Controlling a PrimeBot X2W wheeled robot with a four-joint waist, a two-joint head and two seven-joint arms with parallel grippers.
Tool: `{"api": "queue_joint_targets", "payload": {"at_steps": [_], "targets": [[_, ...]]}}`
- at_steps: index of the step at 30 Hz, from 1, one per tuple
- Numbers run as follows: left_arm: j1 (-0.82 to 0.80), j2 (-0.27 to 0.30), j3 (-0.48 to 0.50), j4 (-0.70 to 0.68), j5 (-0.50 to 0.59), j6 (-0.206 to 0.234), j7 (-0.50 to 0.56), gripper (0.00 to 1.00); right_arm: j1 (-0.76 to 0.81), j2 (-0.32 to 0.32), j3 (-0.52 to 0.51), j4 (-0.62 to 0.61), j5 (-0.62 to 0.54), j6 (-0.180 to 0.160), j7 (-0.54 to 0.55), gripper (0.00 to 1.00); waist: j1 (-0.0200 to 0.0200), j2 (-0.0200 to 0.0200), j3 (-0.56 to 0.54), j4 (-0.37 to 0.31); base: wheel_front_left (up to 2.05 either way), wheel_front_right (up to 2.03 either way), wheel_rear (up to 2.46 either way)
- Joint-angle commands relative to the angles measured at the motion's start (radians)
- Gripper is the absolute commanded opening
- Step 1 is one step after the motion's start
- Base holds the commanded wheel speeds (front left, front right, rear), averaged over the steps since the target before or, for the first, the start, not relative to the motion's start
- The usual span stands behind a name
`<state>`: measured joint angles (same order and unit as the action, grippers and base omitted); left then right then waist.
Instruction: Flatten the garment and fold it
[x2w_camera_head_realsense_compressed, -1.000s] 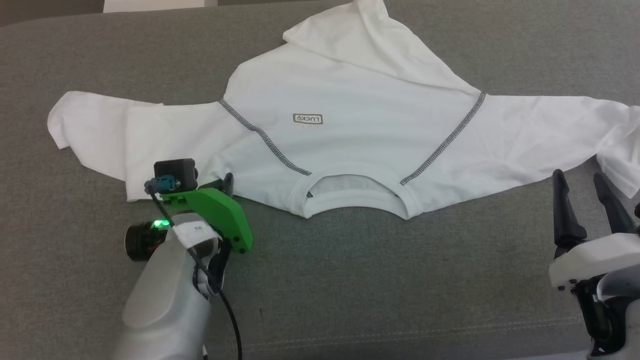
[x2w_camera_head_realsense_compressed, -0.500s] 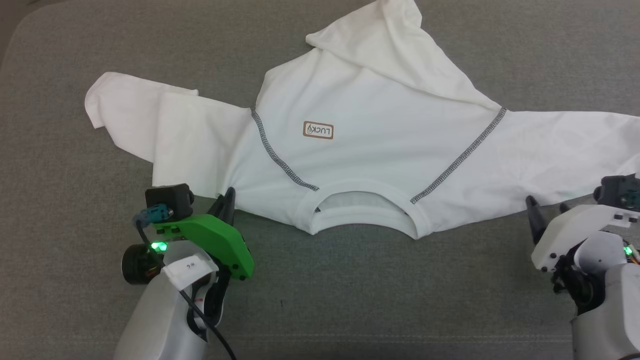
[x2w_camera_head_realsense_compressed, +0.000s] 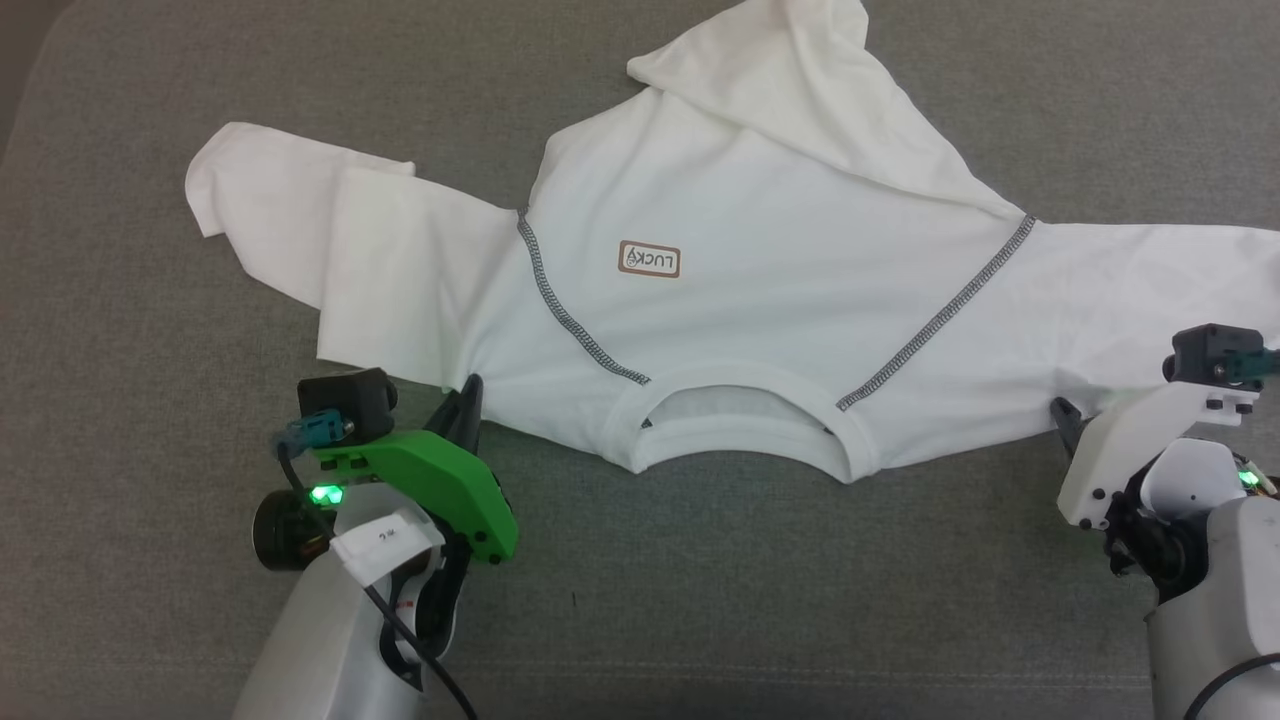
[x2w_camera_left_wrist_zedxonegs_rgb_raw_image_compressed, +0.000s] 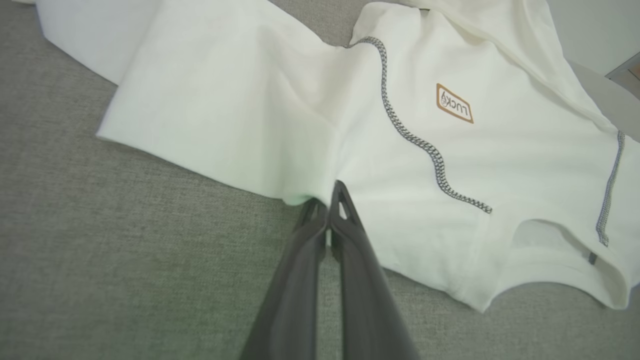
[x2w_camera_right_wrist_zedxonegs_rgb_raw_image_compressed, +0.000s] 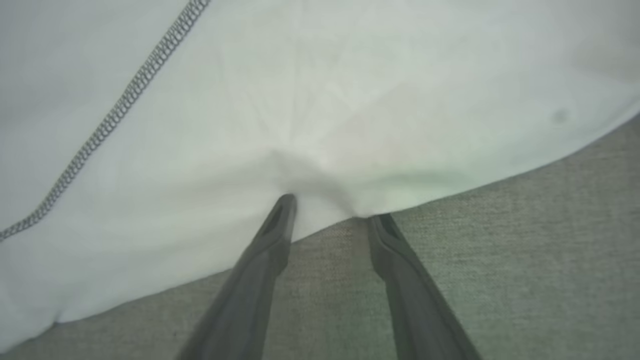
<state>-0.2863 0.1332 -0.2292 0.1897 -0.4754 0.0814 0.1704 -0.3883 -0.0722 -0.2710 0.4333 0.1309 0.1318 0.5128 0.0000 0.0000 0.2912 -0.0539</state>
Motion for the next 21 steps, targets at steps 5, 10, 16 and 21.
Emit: {"api": "queue_joint_targets", "payload": {"at_steps": [5, 10, 16, 21], "targets": [[0.010, 0.008, 0.001, -0.004, -0.011, 0.003, -0.002, 0.00, 0.017, 0.022, 0.021, -0.008, -0.008, -0.001, 0.003, 0.00, 0.0000, 0.0000, 0.007, -0.004, 0.00, 0.00, 0.00], [0.013, 0.008, 0.008, -0.011, -0.024, -0.008, -0.027, 0.00, 0.034, 0.022, 0.018, -0.054, 0.009, -0.001, -0.031, 0.00, 0.0000, 0.0000, -0.012, -0.008, 0.00, 0.00, 0.00], [0.028, -0.002, 0.053, -0.107, -0.123, -0.060, -0.053, 0.00, 0.104, 0.022, 0.013, -0.223, 0.029, -0.001, -0.033, 0.00, 0.0000, 0.0000, -0.066, -0.020, 0.00, 0.00, 0.00], [0.014, 0.026, 0.093, -0.257, -0.220, -0.106, 0.005, 0.00, 0.136, 0.022, 0.018, -0.474, -0.009, -0.001, 0.041, 0.00, 0.0000, 0.0000, -0.108, -0.038, 0.00, 0.00, 0.00]]}}
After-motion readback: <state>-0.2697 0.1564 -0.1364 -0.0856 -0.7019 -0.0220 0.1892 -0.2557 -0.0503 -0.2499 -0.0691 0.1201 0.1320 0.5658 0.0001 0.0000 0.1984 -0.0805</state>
